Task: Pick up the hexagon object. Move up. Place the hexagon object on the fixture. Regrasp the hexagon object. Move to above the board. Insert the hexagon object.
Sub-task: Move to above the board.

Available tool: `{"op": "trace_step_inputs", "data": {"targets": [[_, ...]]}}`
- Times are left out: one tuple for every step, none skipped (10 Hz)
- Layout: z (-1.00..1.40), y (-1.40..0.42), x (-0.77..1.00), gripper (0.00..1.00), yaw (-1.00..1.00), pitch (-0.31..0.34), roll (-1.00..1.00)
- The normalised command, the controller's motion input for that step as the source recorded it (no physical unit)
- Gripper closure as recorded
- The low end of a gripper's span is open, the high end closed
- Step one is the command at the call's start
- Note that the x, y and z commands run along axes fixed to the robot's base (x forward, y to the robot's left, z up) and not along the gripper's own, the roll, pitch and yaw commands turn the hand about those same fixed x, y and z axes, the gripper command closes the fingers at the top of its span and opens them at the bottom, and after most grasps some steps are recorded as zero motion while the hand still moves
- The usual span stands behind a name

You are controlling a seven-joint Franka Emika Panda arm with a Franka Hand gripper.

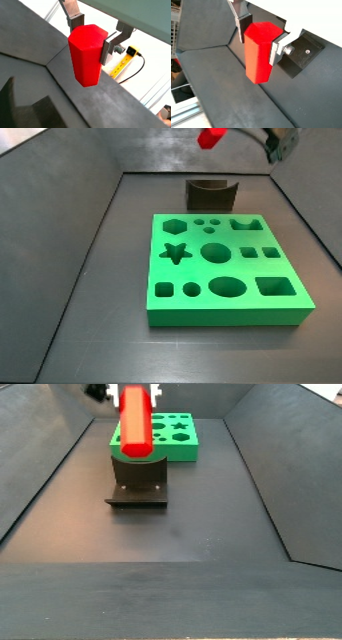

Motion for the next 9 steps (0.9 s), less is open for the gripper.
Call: {"op": "trace_step_inputs", "data": {"targets": [[1.00,0.04,-0.09,1.00,-0.08,-0.022,-0.08],[1.00,0.04,-0.09,1.00,-0.08,-0.012,-0.09],[1.00,0.04,-0.10,1.00,-0.07,-0.001,-0.09],[1.00,0.04,-0.10,1.00,-0.06,0.002,-0.09],[1.00,0.04,-0.11,1.00,-0.05,0.011,-0.10],[0.90,0.03,-0.11,1.00,-0.05,0.014,-0.09],[0.73,0.02,-0.09,1.00,-0.04,0.016,-0.09],[0.55,0.02,-0.08,1.00,-0.03,0.024,-0.09],[0.32,0.01,-0.06,1.00,-0.02,0.035,-0.08]]}}
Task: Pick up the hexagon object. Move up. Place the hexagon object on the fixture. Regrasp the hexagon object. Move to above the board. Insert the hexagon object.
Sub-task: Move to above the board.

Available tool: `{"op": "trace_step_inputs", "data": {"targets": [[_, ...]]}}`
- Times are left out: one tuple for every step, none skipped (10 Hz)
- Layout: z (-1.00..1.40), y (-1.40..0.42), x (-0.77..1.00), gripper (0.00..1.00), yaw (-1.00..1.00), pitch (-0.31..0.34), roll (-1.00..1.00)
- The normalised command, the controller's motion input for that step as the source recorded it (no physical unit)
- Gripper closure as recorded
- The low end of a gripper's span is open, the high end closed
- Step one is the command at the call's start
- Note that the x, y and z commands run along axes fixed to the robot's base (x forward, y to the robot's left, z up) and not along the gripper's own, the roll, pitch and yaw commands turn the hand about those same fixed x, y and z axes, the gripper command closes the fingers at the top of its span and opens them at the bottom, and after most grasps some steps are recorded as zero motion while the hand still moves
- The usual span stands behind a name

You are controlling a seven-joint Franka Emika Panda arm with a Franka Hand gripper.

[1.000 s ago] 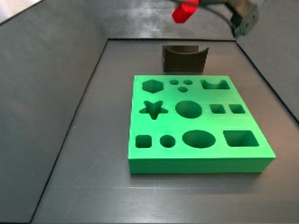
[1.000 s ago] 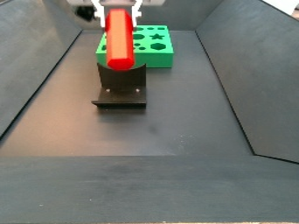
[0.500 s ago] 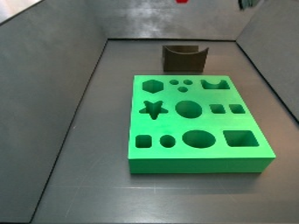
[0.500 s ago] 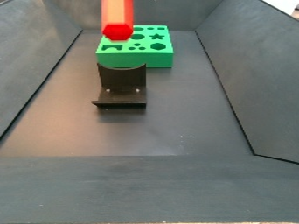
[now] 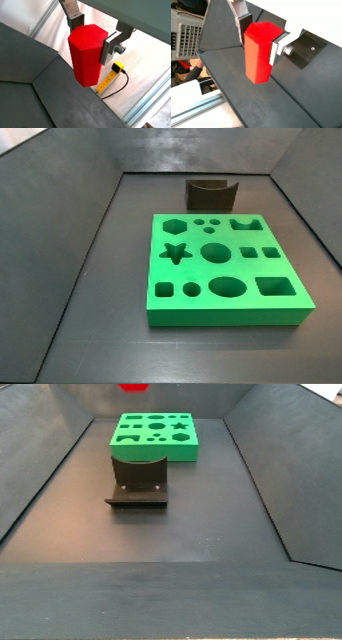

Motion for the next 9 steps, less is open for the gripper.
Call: {"op": "trace_step_inputs", "data": {"targets": [[0.14,-1.00,-0.39,1.00,-0.15,-0.016,-1.00],[0.11,-1.00,-0.39,1.00,-0.15,-0.019,-1.00],[0.13,-1.00,-0.40,1.00,-0.15,-0.023,-1.00],[0.12,-1.00,-0.43,1.00,-0.15,-0.021,-1.00],[0.13,-1.00,-0.44,1.00,-0.16,-0.024,-1.00],[0.13,-1.00,-0.47,1.00,-0.16,-0.022,-1.00],[0.13,-1.00,-0.49,1.00,-0.16,-0.020,-1.00],[0.14,-1.00,-0.51,1.00,-0.16,-0.019,-1.00],[0.15,-1.00,-0.55,1.00,-0.16,-0.021,-1.00]]}}
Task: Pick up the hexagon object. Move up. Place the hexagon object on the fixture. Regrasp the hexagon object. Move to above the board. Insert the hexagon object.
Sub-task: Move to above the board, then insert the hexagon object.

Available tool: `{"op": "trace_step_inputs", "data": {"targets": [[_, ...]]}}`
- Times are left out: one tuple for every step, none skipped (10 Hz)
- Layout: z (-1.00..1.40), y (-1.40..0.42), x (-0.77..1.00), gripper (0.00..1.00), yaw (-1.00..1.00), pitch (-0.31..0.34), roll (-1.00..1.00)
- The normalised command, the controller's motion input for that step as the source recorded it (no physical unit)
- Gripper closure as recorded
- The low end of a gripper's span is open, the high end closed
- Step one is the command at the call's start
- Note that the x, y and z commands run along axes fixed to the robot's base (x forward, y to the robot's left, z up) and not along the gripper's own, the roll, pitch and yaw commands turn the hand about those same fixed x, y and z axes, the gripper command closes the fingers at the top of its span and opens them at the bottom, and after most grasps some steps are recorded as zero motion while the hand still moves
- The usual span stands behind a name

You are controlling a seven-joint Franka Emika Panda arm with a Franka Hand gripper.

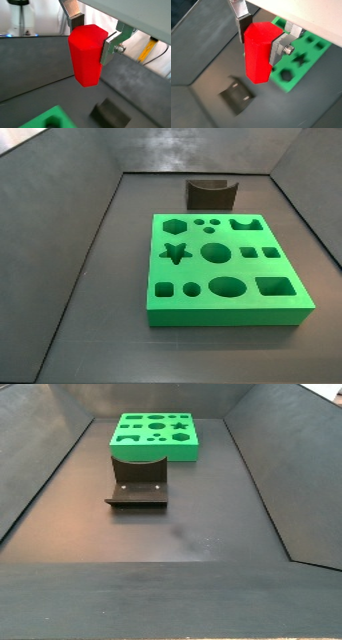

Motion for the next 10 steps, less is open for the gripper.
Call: {"op": "trace_step_inputs", "data": {"targets": [[0.13,-0.79,-0.50,1.00,-0.16,-0.028,-1.00],[0.08,-0.47,-0.37,1.00,-0.15,-0.037,-1.00],[0.06,-0.31,-0.29,1.00,-0.15,-0.045,-1.00],[0.03,-0.07,-0.18,1.00,-0.12,-0.078,-0.97],[0.02,0.00,-0.15,1.00,-0.09,-0.094,-0.82],[0.01,0.04,-0.12,1.00,-0.05,-0.105,-0.55],[0.01,0.03,-0.11,1.00,-0.01,-0.107,-0.32],[0.00,0.03,-0.09,1.00,-0.02,-0.095,-0.22],[0.00,0.00,0.02,1.00,0.00,0.000,0.00],[0.00,0.00,0.02,1.00,0.00,0.000,0.00]]}}
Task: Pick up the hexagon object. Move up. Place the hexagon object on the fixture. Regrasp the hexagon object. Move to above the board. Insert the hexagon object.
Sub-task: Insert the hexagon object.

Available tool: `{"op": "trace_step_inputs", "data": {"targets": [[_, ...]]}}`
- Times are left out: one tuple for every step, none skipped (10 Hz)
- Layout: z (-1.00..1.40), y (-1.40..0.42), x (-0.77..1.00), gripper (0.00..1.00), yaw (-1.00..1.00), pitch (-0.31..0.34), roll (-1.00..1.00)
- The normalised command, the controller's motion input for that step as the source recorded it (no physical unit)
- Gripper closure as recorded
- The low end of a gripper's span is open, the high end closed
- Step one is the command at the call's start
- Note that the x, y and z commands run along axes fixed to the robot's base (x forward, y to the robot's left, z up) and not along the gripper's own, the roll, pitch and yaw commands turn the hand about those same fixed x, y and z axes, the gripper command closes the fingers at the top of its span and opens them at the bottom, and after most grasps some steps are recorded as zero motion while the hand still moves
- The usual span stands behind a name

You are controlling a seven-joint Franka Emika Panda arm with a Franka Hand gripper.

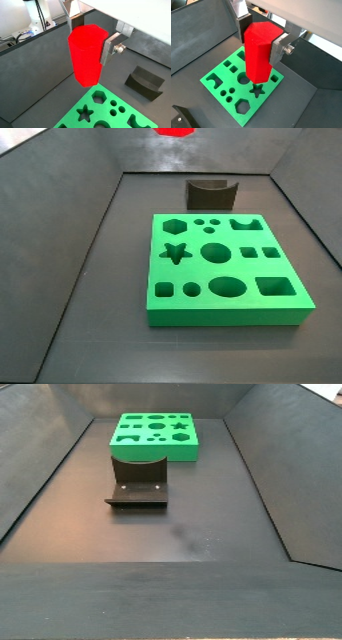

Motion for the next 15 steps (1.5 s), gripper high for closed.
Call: {"op": "trace_step_inputs", "data": {"targets": [[0.00,0.00,0.00,1.00,-0.01,0.000,0.00],[-0.03,0.09,0.00,1.00,-0.23,-0.020,-0.12],[-0.08,0.18,0.00,1.00,-0.41,-0.051,-0.21],[-0.16,0.20,0.00,1.00,-0.50,-0.049,-0.25],[-0.19,0.19,0.00,1.00,-0.55,-0.039,-0.23],[-0.19,0.19,0.00,1.00,-0.53,-0.036,-0.27],[-0.21,0.17,0.00,1.00,-0.52,-0.049,-0.31],[-0.25,0.13,0.00,1.00,-0.52,-0.059,-0.36],[-0.27,0.13,0.00,1.00,-0.51,-0.059,-0.39],[-0.26,0.13,0.03,1.00,-0.50,-0.057,-0.39],[-0.24,0.13,0.06,1.00,-0.49,-0.059,-0.41],[-0.24,0.16,0.07,1.00,-0.47,-0.046,-0.41],[-0.15,0.13,0.01,1.00,-0.21,-0.019,-0.26],[0.00,0.00,0.00,1.00,0.00,-0.003,-0.02],[-0.14,0.00,0.00,1.00,0.00,-0.019,-0.05]]}}
